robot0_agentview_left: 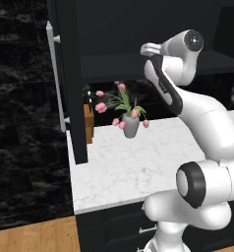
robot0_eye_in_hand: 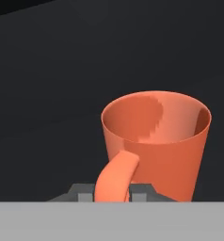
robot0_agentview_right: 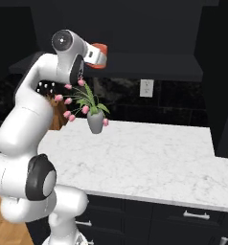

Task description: Gather all objects into one cabinet and sort the glasses and bowls to opposite sides.

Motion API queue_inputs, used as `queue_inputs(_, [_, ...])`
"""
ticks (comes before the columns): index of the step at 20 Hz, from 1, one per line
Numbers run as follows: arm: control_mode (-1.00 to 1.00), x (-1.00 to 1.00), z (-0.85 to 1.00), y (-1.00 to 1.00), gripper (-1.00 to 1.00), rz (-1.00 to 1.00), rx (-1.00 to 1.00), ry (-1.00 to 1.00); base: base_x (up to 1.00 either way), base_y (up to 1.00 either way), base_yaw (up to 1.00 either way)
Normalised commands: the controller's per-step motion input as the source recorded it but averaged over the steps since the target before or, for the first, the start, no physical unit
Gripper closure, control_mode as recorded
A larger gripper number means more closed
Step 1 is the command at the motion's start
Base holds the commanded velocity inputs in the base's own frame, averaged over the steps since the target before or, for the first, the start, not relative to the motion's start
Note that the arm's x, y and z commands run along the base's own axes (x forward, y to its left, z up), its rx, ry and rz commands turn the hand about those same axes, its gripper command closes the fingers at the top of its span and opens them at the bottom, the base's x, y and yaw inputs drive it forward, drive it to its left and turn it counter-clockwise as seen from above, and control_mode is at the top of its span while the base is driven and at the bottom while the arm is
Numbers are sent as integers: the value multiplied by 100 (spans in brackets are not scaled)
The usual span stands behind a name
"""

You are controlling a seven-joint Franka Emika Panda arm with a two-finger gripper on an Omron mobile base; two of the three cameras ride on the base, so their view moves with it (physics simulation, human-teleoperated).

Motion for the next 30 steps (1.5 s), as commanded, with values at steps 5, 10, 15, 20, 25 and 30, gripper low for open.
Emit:
queue_inputs(5, [-100,-71,70,-6,100,19,0,0,0,0,0])
queue_inputs(10, [-100,-98,65,-3,100,19,-4,1,0,0,0])
queue_inputs(15, [-100,-100,20,-7,100,10,-11,8,0,0,0])
queue_inputs(20, [-100,-100,-3,-1,100,6,-13,8,0,0,0])
queue_inputs(25, [-100,-100,-40,-9,100,1,-5,0,0,0,0])
queue_inputs(30, [-100,-42,-72,-8,100,8,20,0,0,0,0])
